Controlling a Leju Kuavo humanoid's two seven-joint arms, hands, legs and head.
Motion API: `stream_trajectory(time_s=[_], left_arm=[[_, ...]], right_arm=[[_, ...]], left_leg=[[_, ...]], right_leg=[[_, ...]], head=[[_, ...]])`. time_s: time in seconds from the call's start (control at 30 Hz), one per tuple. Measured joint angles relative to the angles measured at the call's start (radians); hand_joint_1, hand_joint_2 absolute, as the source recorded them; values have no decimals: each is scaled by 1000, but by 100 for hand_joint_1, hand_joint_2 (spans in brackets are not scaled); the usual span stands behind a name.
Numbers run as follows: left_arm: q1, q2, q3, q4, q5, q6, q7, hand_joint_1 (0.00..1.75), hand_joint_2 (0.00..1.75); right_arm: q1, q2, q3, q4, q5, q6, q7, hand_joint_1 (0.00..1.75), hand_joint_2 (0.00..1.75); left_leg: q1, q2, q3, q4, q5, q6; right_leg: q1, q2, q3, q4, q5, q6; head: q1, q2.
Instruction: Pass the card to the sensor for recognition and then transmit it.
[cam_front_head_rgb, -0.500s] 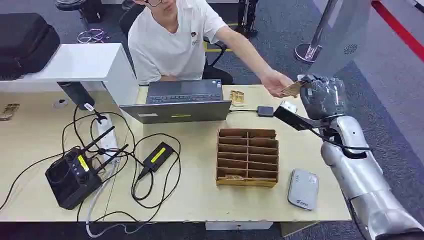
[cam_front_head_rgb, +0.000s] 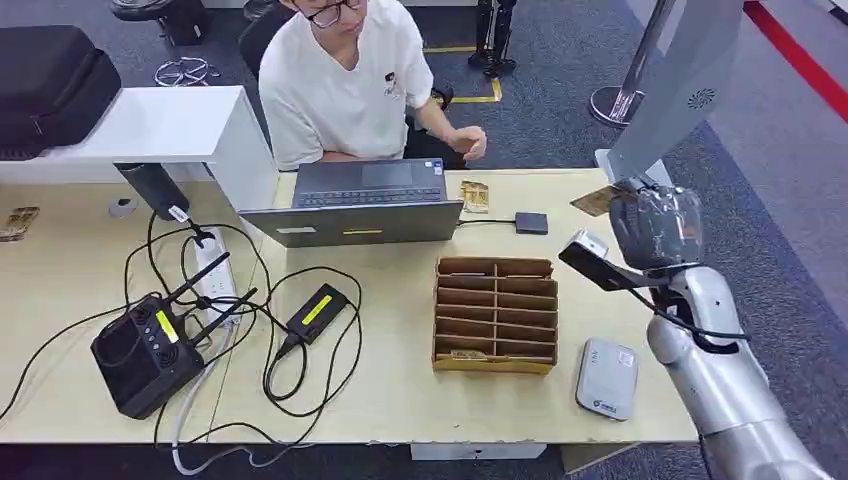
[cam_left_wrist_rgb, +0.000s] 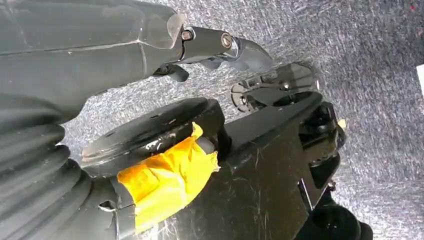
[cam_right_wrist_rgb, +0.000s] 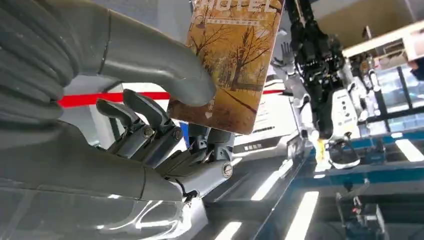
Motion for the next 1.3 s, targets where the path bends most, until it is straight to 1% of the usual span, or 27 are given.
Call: stream_trajectory(time_s=[0.13, 0.23, 0.27, 0.33, 0.37, 0.4, 0.47, 0.57, 0.63, 0.77, 0.9, 1.0, 1.3], left_arm=[[5, 0, 0, 0, -9, 14, -35, 0, 175], [7, 2, 0, 0, -10, 16, -37, 0, 175], [7, 2, 0, 0, -16, 37, -54, 0, 175], [9, 0, -1, 0, -45, 121, -127, 0, 175], [10, 0, -5, 0, -58, 163, -154, 0, 175], [11, 0, -8, 0, -62, 186, -165, 0, 175], [14, 1, -8, 0, -51, 185, -153, 0, 175], [13, 1, -3, 1, -24, 166, -101, 0, 175], [13, 0, 2, 1, -21, 164, -87, 0, 175], [13, 0, 10, 1, -23, 164, -84, 0, 175], [12, 0, 12, 1, -28, 157, -75, 0, 175], [12, 0, 15, 1, -29, 157, -69, 0, 175], [11, 0, 17, 1, -32, 138, -58, 0, 175]], right_arm=[[113, -13, -77, -102, -25, -4, -31, 175, 175], [154, -15, -112, -138, -27, -3, -34, 175, 175], [167, -18, -122, -152, -27, -3, -34, 175, 175], [215, -28, -150, -190, -25, -6, -34, 175, 175], [257, -35, -171, -218, -27, -11, -36, 175, 175], [300, -41, -192, -244, -33, -19, -45, 175, 175], [380, -44, -242, -299, -45, -37, -74, 175, 175], [484, -39, -294, -368, -51, -42, -105, 175, 175], [541, -25, -311, -396, -50, -41, -114, 175, 175], [619, 12, -317, -409, -35, -42, -132, 175, 175], [659, 51, -316, -382, -14, -54, -142, 175, 175], [668, 73, -314, -359, -11, -58, -145, 175, 175], [673, 114, -307, -280, -7, -66, -145, 175, 175]], left_leg=[[0, 0, -1, 0, 0, 0], [0, 2, -1, 0, 0, 0], [0, 2, -1, 0, 0, 0], [0, 0, 0, 0, 0, 0], [0, -4, -1, 0, 0, 0], [0, -7, -1, 0, 0, 0], [0, -6, -3, 0, 0, 0], [0, -4, -2, 0, -1, 0], [0, -4, -3, 0, -1, 1], [1, -4, -2, -1, -2, -1], [1, -3, -2, -1, -2, -1], [1, -2, -2, -1, -2, -1], [1, -2, -2, -1, -2, -1]], right_leg=[[0, 0, 0, 0, 0, 0], [0, 2, -1, 0, 0, 0], [0, 2, -2, 0, 0, 0], [0, -1, -1, -1, 0, 0], [0, -4, -1, -1, 0, 0], [0, -6, 0, -1, -1, 0], [0, -6, -1, -1, -1, 0], [0, -4, -1, -1, -1, -1], [1, -4, -2, -1, -2, -1], [1, -4, -2, -1, -2, -1], [1, -3, -1, -1, -2, -1], [1, -2, -1, -1, -2, -2], [1, -2, -1, -1, -2, -2]], head=[[0, 0], [0, 0], [0, 0], [0, 0], [0, 0], [0, 0], [0, 0], [0, 0], [0, 0], [0, 0], [0, 0], [0, 0], [0, 0]])
